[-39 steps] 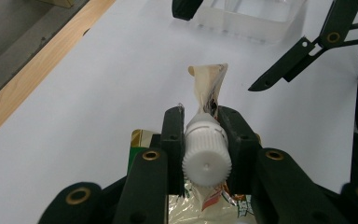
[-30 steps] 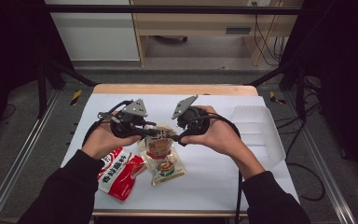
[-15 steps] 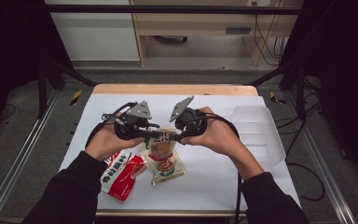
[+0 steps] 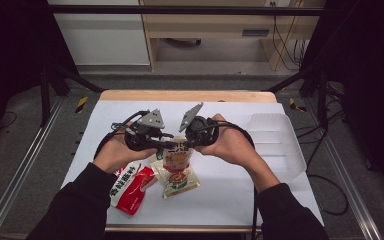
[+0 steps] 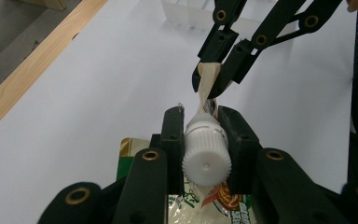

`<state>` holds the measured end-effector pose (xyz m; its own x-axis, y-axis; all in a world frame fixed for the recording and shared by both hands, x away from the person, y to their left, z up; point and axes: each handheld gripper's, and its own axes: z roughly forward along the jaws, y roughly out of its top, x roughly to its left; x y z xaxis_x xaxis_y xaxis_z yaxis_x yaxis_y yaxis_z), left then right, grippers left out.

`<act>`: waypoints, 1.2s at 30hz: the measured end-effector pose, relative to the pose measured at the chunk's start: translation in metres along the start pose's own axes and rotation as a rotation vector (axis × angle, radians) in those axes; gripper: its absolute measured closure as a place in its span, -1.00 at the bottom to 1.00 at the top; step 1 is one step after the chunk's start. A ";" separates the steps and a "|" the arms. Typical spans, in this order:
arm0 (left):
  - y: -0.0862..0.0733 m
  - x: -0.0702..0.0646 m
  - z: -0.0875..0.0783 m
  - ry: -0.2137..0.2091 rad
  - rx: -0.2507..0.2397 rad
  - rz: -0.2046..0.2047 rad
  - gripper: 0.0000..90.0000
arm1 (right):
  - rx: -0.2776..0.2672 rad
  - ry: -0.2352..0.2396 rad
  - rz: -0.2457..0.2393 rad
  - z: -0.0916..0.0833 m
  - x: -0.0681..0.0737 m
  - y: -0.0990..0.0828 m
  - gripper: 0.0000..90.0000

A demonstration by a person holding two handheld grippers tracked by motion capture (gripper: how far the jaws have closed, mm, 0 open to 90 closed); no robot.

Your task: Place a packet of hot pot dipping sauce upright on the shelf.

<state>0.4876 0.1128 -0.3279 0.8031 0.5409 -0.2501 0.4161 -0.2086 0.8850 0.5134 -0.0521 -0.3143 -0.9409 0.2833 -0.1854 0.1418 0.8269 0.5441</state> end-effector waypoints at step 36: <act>-0.024 0.026 -0.019 0.094 -0.080 -0.054 -0.72 | -0.010 -0.104 0.036 -0.059 -0.032 -0.031 0.98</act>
<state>0.4906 0.1477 -0.3478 0.7351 0.6245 -0.2639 0.4198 -0.1135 0.9005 0.5210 -0.1150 -0.2767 -0.8983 0.3618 -0.2491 0.1712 0.8106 0.5600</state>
